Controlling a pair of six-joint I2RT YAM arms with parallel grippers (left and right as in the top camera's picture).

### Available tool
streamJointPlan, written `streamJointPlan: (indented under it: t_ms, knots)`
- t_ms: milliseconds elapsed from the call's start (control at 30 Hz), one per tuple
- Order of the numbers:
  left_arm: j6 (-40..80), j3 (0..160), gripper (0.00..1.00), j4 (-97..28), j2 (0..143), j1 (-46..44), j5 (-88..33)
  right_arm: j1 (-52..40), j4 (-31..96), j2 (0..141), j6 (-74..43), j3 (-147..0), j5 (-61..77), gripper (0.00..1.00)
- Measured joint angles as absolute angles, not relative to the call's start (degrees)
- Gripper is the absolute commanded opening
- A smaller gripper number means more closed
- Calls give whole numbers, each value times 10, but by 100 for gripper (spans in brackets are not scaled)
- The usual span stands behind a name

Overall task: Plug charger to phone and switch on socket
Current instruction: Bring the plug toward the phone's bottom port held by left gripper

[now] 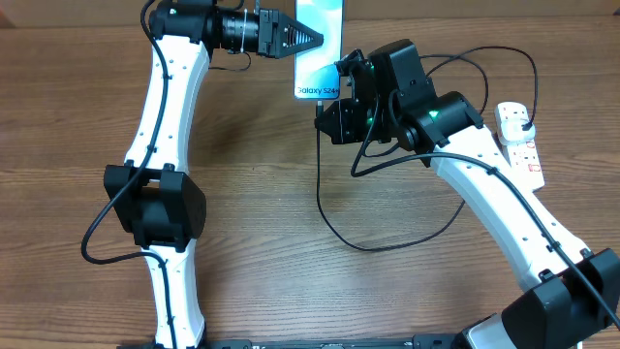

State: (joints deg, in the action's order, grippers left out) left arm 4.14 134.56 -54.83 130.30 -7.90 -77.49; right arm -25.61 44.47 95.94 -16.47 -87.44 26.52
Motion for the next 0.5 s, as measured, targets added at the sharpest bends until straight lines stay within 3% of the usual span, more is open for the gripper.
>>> streamJointPlan:
  t_ms: [500]
  knots:
    - [41, 1346, 4, -548, 1303, -87, -776, -268, 442, 959, -165, -874, 242, 4]
